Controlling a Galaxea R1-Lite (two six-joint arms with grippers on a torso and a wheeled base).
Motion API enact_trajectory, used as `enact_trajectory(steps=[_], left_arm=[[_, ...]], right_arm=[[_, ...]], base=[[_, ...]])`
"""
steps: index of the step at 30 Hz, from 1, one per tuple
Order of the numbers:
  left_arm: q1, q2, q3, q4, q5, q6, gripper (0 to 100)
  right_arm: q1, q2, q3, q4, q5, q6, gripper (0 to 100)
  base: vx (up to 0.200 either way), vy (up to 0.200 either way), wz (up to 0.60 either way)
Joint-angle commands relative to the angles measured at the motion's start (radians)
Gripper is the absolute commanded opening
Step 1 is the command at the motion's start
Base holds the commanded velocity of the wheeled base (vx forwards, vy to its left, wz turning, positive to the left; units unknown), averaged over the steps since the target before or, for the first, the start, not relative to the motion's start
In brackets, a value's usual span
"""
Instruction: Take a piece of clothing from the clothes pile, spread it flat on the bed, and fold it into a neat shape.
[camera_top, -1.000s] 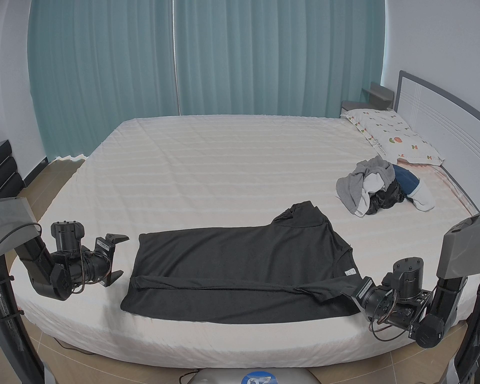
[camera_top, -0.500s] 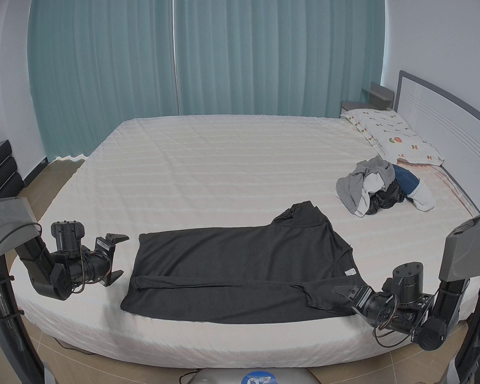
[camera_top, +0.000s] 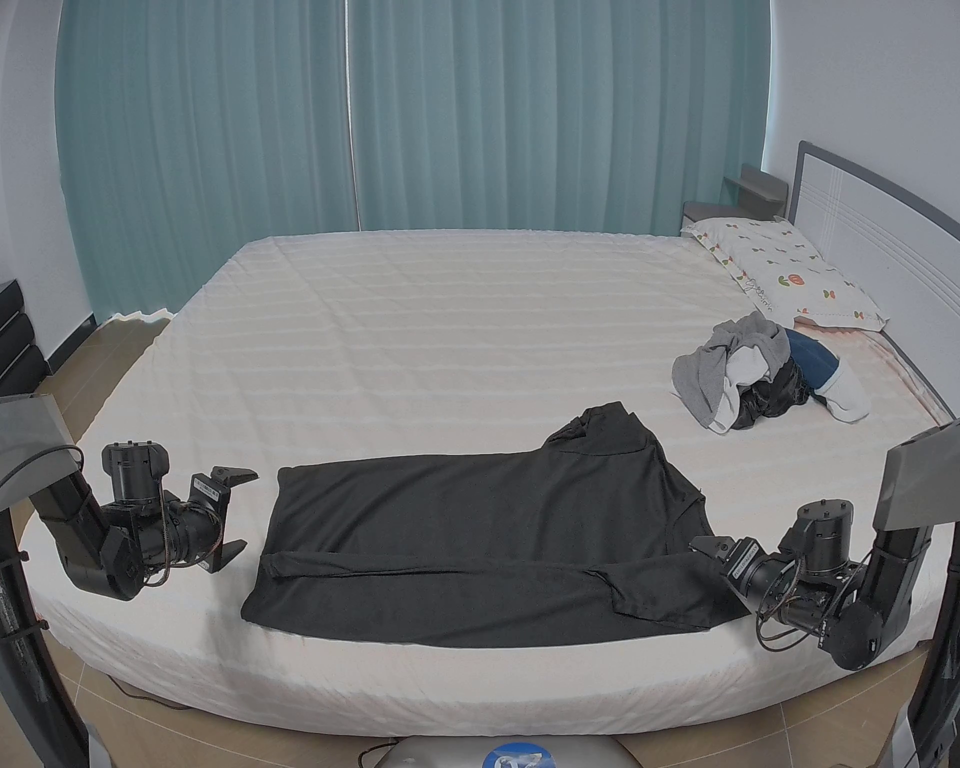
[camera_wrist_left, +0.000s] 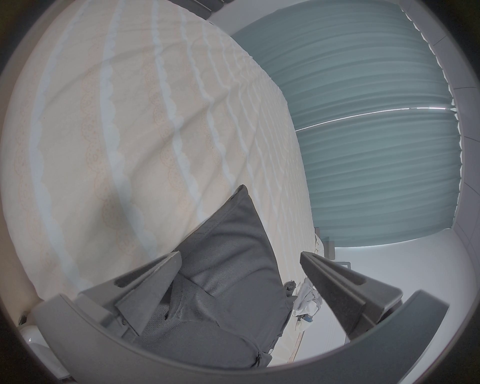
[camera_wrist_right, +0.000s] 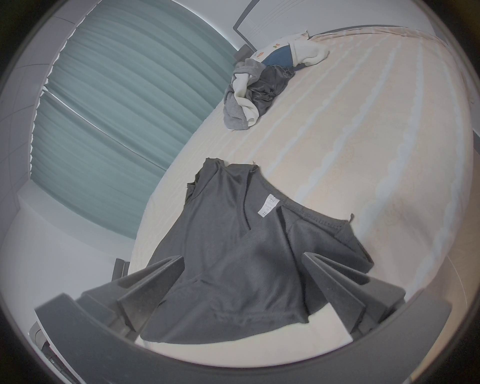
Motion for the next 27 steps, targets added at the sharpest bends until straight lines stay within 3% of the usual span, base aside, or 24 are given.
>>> enact_trajectory(steps=[1, 8, 9, 27], left_arm=[[0.0, 0.002, 0.002, 0.0, 0.001, 0.0, 100], [-0.005, 0.003, 0.002, 0.0, 0.001, 0.002, 100], [-0.005, 0.003, 0.002, 0.0, 0.001, 0.002, 100], [-0.006, 0.009, 0.007, 0.0, 0.001, 0.019, 100]], right_arm=[[-0.024, 0.12, -0.071, -0.018, 0.005, -0.006, 100], [-0.035, 0.178, -0.104, -0.062, 0.035, 0.006, 100], [-0.035, 0.195, -0.104, -0.082, 0.035, 0.005, 0], [-0.07, 0.214, -0.098, -0.151, 0.025, 0.006, 0]], base=[[0.0, 0.0, 0.0], [0.0, 0.0, 0.0], [0.0, 0.0, 0.0], [0.0, 0.0, 0.0]])
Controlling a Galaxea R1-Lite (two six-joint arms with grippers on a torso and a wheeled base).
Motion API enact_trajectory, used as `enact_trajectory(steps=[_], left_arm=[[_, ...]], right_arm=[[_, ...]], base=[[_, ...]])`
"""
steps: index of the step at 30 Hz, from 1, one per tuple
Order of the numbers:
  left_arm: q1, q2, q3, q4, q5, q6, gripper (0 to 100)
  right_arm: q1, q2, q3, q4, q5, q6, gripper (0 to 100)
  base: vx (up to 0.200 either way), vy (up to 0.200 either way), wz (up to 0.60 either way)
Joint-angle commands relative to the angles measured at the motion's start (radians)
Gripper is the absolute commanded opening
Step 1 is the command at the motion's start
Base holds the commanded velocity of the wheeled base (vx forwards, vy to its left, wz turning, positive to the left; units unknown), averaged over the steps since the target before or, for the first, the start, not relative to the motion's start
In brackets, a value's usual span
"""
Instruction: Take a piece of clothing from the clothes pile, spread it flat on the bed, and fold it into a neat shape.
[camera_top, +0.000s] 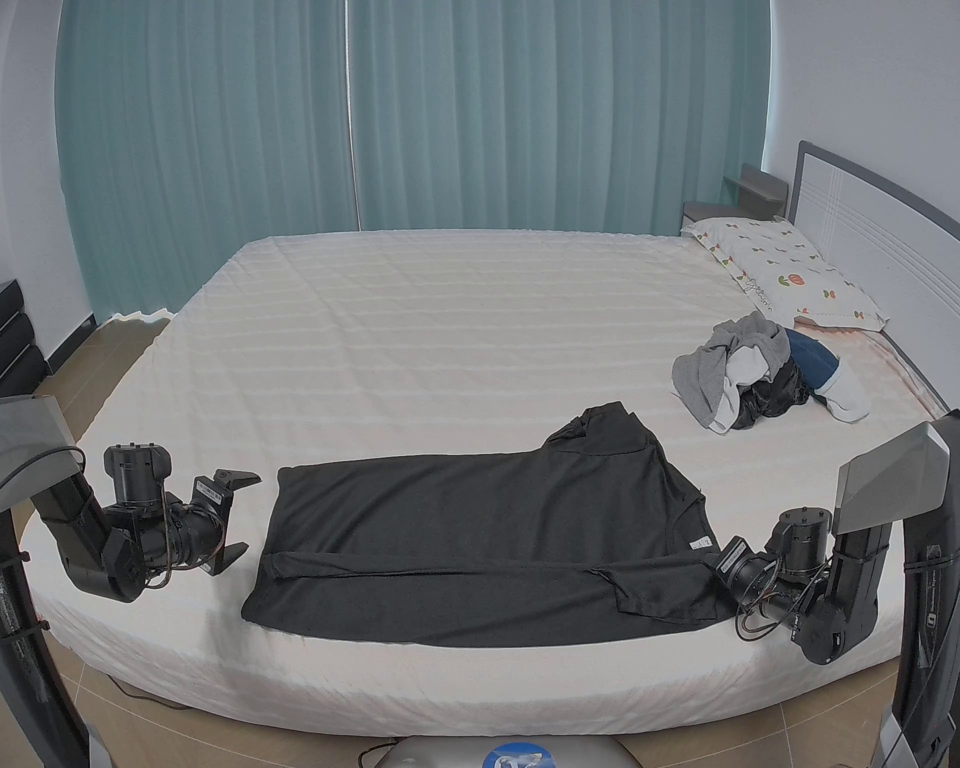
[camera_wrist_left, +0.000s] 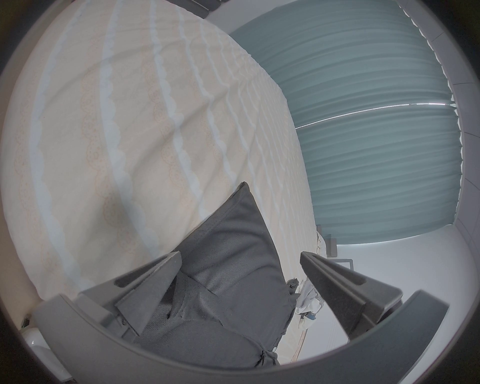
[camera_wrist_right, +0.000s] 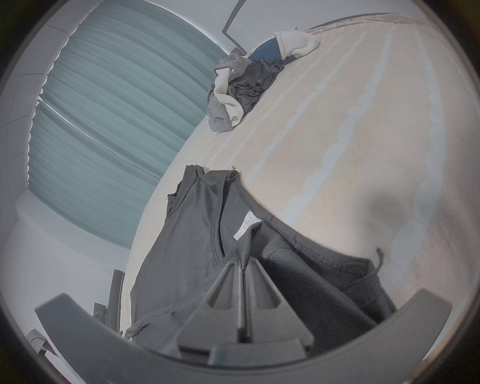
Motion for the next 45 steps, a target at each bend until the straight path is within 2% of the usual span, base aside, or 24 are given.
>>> enact_trajectory(steps=[1, 2, 3, 11, 16, 17, 19, 23, 32, 35, 38, 40, 45], left_arm=[[0.001, 0.006, 0.0, -0.001, 0.0, 0.0, 100], [-0.001, 0.006, 0.0, -0.001, 0.0, 0.0, 100], [-0.001, 0.006, 0.0, -0.001, 0.0, 0.0, 100], [-0.01, -0.006, 0.0, 0.001, 0.001, 0.002, 100], [-0.055, -0.016, 0.02, 0.021, 0.003, 0.033, 100], [-0.072, -0.023, 0.037, 0.042, 0.003, 0.077, 100], [-0.085, -0.036, 0.045, 0.077, 0.004, 0.109, 100], [-0.095, -0.077, 0.043, 0.15, 0.004, 0.12, 100], [-0.139, -0.112, 0.034, 0.222, 0.018, 0.139, 100], [-0.144, -0.083, 0.016, 0.219, 0.054, 0.143, 100], [-0.156, -0.065, 0.014, 0.225, 0.054, 0.148, 100], [-0.176, -0.036, 0.017, 0.225, 0.064, 0.182, 100], [-0.208, 0.012, -0.02, 0.226, 0.147, 0.206, 100]], right_arm=[[-0.006, 0.008, 0.007, -0.014, 0.001, -0.001, 0], [-0.006, 0.01, 0.007, -0.019, 0.003, -0.001, 0], [-0.006, 0.01, 0.007, -0.023, 0.004, 0.001, 100], [-0.004, -0.001, 0.01, -0.028, 0.007, 0.01, 100], [-0.006, -0.01, 0.027, -0.028, 0.006, 0.028, 100], [-0.009, -0.02, 0.03, -0.028, 0.006, 0.035, 100], [-0.016, -0.021, 0.038, -0.028, 0.006, 0.035, 100], [-0.023, -0.026, 0.053, -0.028, 0.006, 0.035, 100], [-0.023, -0.076, 0.094, -0.028, 0.007, 0.031, 100], [-0.024, -0.076, 0.094, -0.028, 0.009, 0.03, 100], [-0.023, -0.076, 0.094, -0.028, 0.009, 0.028, 100], [-0.024, -0.073, 0.093, -0.028, 0.009, 0.03, 100], [-0.018, -0.073, 0.093, -0.028, 0.009, 0.03, 100]], base=[[0.0, 0.0, 0.0], [0.0, 0.0, 0.0], [0.0, 0.0, 0.0], [0.0, 0.0, 0.0], [0.0, 0.0, 0.0], [0.0, 0.0, 0.0], [0.0, 0.0, 0.0], [0.0, 0.0, 0.0], [0.0, 0.0, 0.0], [0.0, 0.0, 0.0], [0.0, 0.0, 0.0], [0.0, 0.0, 0.0], [0.0, 0.0, 0.0]])
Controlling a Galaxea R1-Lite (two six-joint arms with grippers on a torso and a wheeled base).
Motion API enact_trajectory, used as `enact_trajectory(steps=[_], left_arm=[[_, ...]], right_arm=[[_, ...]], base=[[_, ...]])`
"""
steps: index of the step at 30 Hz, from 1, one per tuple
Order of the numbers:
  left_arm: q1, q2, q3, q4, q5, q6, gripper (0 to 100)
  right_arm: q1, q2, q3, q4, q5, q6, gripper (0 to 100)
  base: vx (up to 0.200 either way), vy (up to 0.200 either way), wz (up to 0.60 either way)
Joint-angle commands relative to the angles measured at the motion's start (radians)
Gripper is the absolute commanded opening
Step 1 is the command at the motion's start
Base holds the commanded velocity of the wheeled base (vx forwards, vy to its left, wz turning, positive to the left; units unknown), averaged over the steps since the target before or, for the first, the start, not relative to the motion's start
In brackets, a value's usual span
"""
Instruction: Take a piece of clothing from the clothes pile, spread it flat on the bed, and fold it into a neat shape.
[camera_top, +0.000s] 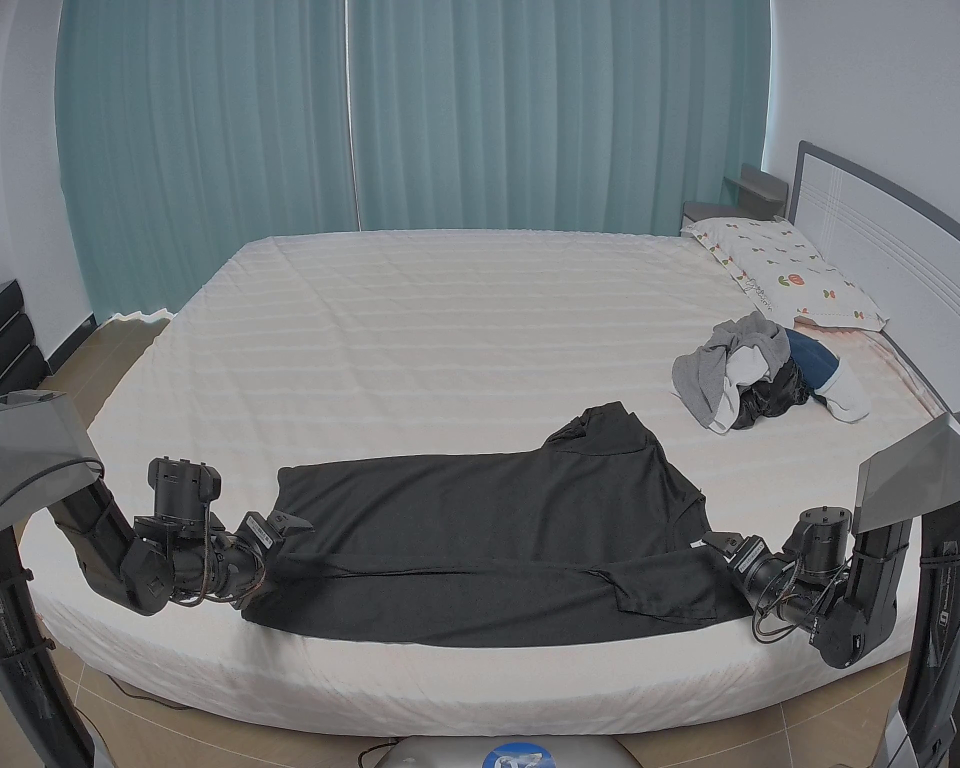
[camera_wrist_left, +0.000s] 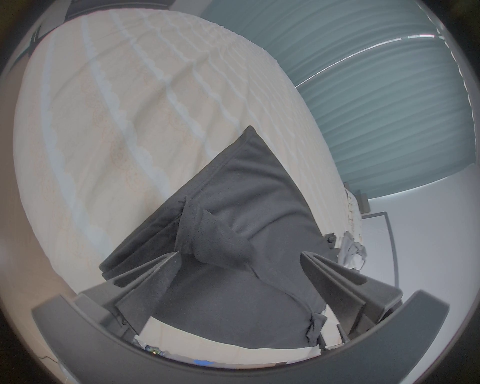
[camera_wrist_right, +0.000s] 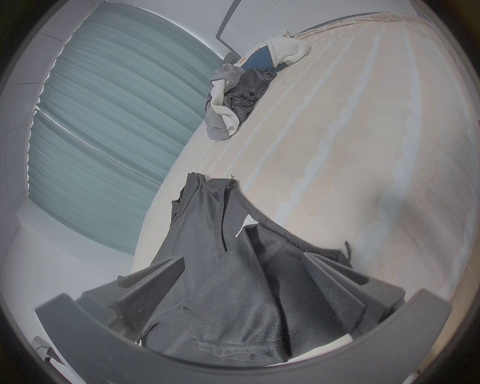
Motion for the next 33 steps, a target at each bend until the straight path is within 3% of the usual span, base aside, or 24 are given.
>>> enact_trajectory(steps=[1, 8, 10, 18, 25, 28, 33], left_arm=[[-0.025, 0.057, -0.044, 0.002, 0.046, 0.003, 100], [-0.016, 0.097, -0.136, -0.005, 0.109, -0.063, 100], [0.006, 0.094, -0.172, -0.012, 0.119, -0.165, 100], [0.128, 0.117, -0.264, -0.013, 0.106, -0.301, 100], [0.147, 0.123, -0.269, -0.013, 0.106, -0.29, 100], [0.158, 0.108, -0.246, -0.01, 0.083, -0.243, 100], [0.153, 0.017, -0.117, -0.012, -0.032, -0.112, 100]], right_arm=[[0.007, -0.001, -0.003, -0.01, 0.001, 0.0, 100], [0.013, 0.005, -0.003, -0.01, 0.001, -0.001, 100], [0.013, 0.007, -0.003, -0.01, 0.001, -0.001, 100], [0.019, 0.01, 0.0, -0.01, -0.001, -0.003, 100], [0.019, 0.004, 0.001, -0.01, -0.001, -0.004, 100], [0.019, -0.002, 0.007, -0.01, -0.001, -0.006, 100], [0.027, 0.005, 0.01, -0.01, -0.001, -0.007, 100]], base=[[0.0, 0.0, 0.0], [0.0, 0.0, 0.0], [0.0, 0.0, 0.0], [0.0, 0.0, 0.0], [0.0, 0.0, 0.0], [0.0, 0.0, 0.0], [0.0, 0.0, 0.0]])
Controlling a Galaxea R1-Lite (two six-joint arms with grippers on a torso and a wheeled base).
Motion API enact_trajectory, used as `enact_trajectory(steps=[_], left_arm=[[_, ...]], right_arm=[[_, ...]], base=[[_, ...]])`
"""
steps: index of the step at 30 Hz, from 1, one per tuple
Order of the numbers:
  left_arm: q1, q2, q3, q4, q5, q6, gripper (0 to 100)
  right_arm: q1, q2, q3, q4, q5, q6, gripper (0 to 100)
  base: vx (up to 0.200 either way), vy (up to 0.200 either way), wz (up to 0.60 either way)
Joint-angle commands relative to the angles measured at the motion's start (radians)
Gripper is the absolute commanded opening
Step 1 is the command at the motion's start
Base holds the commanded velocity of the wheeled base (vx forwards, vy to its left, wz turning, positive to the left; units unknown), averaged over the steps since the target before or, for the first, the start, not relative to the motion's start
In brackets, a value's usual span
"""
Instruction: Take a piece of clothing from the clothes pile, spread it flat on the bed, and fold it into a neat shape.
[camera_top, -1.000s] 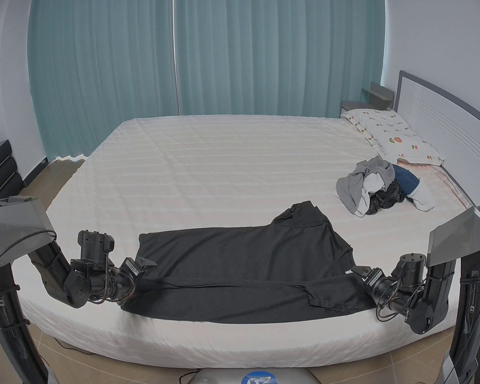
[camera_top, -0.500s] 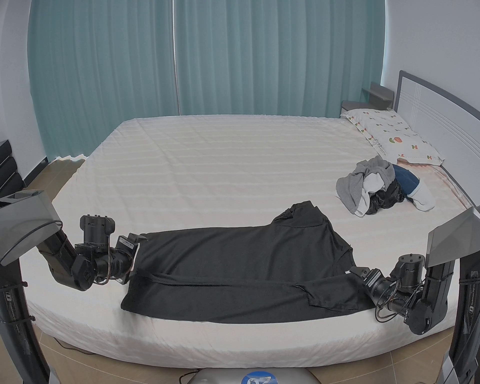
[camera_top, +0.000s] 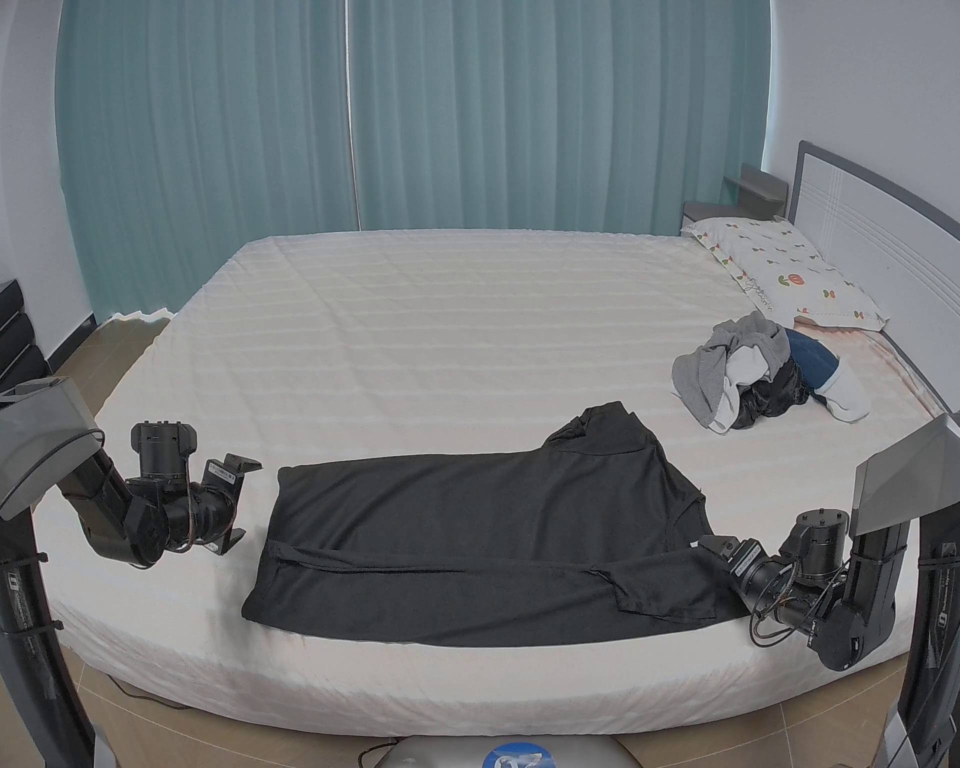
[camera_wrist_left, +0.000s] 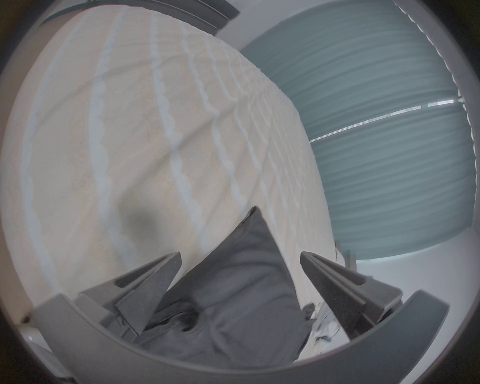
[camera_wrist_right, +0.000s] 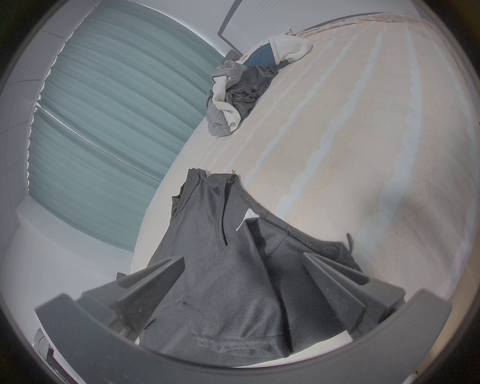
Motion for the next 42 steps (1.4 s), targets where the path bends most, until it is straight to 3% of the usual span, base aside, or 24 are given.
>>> enact_trajectory(steps=[1, 8, 9, 15, 23, 27, 42], left_arm=[[-0.005, -0.102, 0.115, -0.002, -0.07, 0.087, 100], [-0.094, -0.202, 0.2, -0.002, -0.083, 0.105, 100], [-0.155, -0.223, 0.214, 0.001, -0.066, 0.1, 100], [-0.305, -0.228, 0.179, -0.003, 0.057, 0.033, 100], [-0.44, -0.108, 0.122, 0.003, 0.104, 0.033, 100], [-0.457, -0.022, 0.055, 0.008, 0.172, 0.033, 100], [-0.439, 0.061, -0.085, 0.126, 0.173, 0.039, 100]], right_arm=[[0.007, 0.002, 0.004, -0.009, 0.0, -0.001, 100], [0.012, -0.007, 0.01, -0.009, 0.001, -0.001, 100], [0.018, -0.004, 0.013, -0.009, 0.001, 0.002, 100], [0.043, 0.004, 0.015, -0.009, 0.001, 0.005, 100], [0.056, 0.019, 0.015, -0.009, -0.002, -0.001, 100], [0.063, 0.021, 0.013, -0.009, -0.002, -0.001, 100], [0.064, 0.036, 0.012, -0.009, -0.003, -0.001, 100]], base=[[0.0, 0.0, 0.0], [0.0, 0.0, 0.0], [0.0, 0.0, 0.0], [0.0, 0.0, 0.0], [0.0, 0.0, 0.0], [0.0, 0.0, 0.0], [0.0, 0.0, 0.0]])
